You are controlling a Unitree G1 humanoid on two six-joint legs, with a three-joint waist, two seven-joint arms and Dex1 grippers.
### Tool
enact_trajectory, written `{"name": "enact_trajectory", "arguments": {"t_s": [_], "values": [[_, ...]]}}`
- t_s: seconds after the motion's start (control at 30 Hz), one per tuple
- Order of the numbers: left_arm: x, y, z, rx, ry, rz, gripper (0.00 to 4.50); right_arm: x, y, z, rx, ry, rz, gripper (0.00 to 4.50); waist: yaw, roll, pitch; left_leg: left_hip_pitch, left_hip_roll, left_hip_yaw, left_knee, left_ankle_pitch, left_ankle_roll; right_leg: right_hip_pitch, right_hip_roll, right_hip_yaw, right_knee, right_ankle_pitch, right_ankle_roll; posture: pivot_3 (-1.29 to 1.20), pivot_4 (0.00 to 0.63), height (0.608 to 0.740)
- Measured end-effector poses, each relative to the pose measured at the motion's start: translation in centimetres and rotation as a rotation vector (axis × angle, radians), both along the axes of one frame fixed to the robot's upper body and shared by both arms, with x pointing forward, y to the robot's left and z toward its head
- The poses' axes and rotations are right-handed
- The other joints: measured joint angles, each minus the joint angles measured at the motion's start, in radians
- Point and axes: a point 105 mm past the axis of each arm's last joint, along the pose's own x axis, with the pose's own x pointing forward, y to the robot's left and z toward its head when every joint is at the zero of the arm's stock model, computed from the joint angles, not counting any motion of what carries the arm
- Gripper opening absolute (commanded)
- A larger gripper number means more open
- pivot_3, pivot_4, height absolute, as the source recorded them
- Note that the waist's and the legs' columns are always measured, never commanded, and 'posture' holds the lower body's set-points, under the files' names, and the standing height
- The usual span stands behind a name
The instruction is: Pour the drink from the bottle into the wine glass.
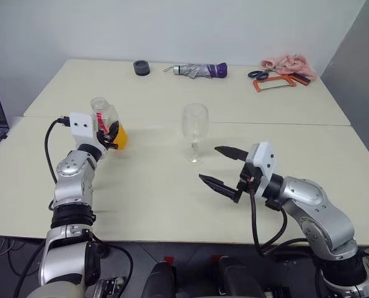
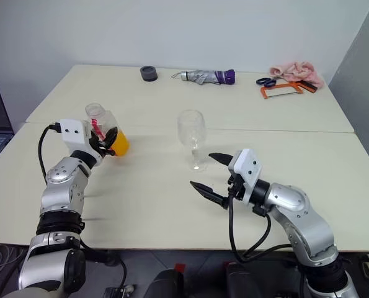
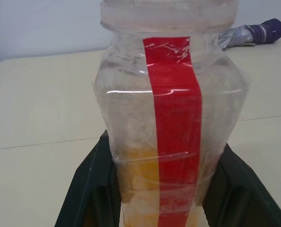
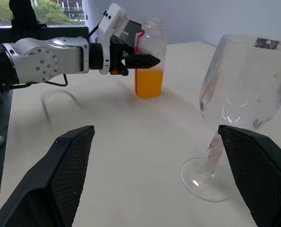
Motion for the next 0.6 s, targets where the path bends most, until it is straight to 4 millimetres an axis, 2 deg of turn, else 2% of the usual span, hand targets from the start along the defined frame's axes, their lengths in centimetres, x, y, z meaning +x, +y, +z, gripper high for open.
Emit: {"name": "enact_trajectory", "arguments": {"t_s": [0.2,0.37,0.6], "values": [[0.3,-0.6,0.4,0.013,0.000,-0.017,1.74,0.2,-0.1,0.1,0.004,-0.005,-0.018,4.50,0.000,0.000,0.000,-0.001,0.000,-0.001,0.000,0.000,0.000,0.000,0.000,-0.001,0.000,0.000,0.000,0.00,0.150,0.740],[1.0,-4.2,2.2,0.174,-0.038,-0.134,1.74,0.0,-0.7,0.7,0.030,-0.031,-0.072,4.50,0.003,0.000,0.000,-0.002,0.000,-0.002,0.000,0.000,0.000,0.000,0.000,-0.001,0.000,0.000,0.000,0.00,0.150,0.740],[1.7,-10.1,6.3,0.414,-0.185,-0.320,1.74,0.8,-1.2,1.1,0.075,-0.057,-0.189,4.50,0.002,0.000,0.000,-0.002,-0.002,-0.002,0.000,0.000,0.000,0.000,0.000,-0.001,0.000,0.000,0.000,0.00,0.150,0.740]]}}
